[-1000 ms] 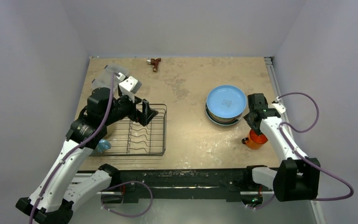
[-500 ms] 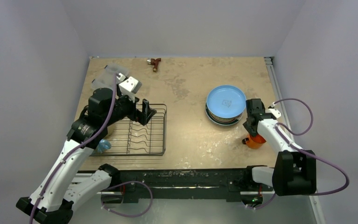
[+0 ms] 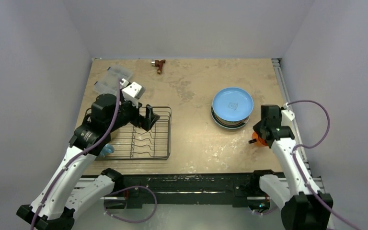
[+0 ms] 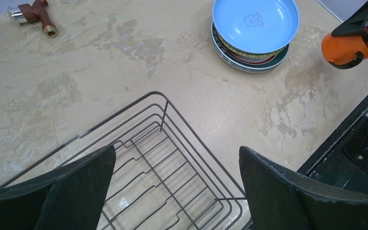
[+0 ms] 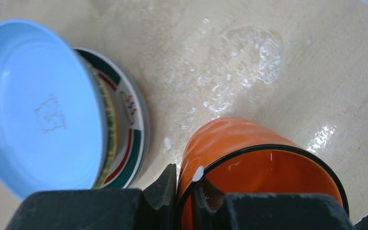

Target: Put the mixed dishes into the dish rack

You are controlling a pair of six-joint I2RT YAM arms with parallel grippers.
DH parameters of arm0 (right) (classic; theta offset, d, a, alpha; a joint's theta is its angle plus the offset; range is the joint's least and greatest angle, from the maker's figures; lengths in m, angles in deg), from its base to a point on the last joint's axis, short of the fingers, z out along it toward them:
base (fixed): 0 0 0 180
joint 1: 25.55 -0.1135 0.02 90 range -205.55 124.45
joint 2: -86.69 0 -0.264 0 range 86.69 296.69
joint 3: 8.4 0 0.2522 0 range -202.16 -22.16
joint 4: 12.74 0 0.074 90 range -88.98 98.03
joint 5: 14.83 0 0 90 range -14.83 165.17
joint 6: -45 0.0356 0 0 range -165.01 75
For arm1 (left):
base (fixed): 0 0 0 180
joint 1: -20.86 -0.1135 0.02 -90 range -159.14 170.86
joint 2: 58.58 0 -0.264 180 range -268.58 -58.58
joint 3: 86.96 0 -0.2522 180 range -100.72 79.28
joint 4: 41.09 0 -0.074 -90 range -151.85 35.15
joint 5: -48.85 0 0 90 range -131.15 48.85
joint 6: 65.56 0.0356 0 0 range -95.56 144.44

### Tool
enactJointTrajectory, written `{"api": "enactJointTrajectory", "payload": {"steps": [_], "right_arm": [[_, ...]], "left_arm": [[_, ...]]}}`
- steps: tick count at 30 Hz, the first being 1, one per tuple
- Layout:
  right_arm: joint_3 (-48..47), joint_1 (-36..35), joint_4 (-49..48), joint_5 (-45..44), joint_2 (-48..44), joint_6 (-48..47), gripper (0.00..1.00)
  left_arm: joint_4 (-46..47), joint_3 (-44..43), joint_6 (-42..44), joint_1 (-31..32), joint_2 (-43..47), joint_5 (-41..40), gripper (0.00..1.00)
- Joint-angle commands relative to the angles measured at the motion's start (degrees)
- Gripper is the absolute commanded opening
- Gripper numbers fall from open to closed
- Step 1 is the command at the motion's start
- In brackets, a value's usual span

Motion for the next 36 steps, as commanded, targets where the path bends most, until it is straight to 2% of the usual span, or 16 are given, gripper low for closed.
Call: {"api": "enactJointTrajectory", "payload": {"steps": [1,3,6,8,10,11,15,18,20,22,25,29,34,36], "right_arm": [[-5.7,0.1,-0.9,6.3,-10.3,-8.9,0.00],[-6.4,0.0,-4.3,13.3,-15.3,-12.5,0.00],[-6.8,0.0,-11.1,26.4,-19.7,-14.0,0.00],[-7.5,-0.6,-16.3,39.7,-18.4,-12.8,0.00],[-7.2,-3.4,-23.1,47.6,-15.3,-8.6,0.00],[-6.8,-6.4,-27.6,49.1,-14.6,-6.0,0.00],[-4.1,-25.7,-48.4,43.8,-10.2,4.3,0.00],[-0.1,-36.6,-73.6,40.0,-4.3,13.3,0.00],[-0.8,-43.5,-78.6,32.7,-1.1,13.0,0.00],[-2.7,-47.5,-81.5,28.1,2.1,12.0,0.00],[-6.4,-50.0,-86.0,27.5,8.0,12.7,0.00],[-8.0,-53.6,-91.8,24.1,12.7,12.6,0.00],[-9.0,-56.8,-95.7,19.9,16.2,13.3,0.00],[-9.4,-58.1,-98.6,19.0,17.7,13.5,0.00]], "left_arm": [[1.5,-0.5,-3.3,0.1,2.1,2.1,1.00],[1.2,0.4,-9.2,0.1,3.8,5.1,1.00],[5.0,5.6,-22.5,0.1,7.9,10.0,1.00],[9.8,10.8,-32.5,0.1,10.7,12.5,1.00],[17.1,17.1,-44.2,0.1,14.0,15.7,0.99],[21.3,20.6,-47.2,0.1,15.0,16.6,0.99],[39.8,33.2,-65.3,0.1,19.2,19.8,0.95],[53.8,40.0,-75.5,0.2,19.4,21.6,0.91],[59.3,42.7,-79.2,0.2,20.5,21.5,0.86],[59.7,43.6,-80.1,0.2,23.1,20.5,0.85],[54.6,43.4,-79.1,0.2,27.9,18.7,0.85],[54.2,42.6,-79.3,0.1,31.6,17.4,0.85],[54.1,40.5,-79.7,0.2,30.7,17.8,0.83],[54.3,40.0,-79.4,0.2,29.8,17.5,0.77]]}}
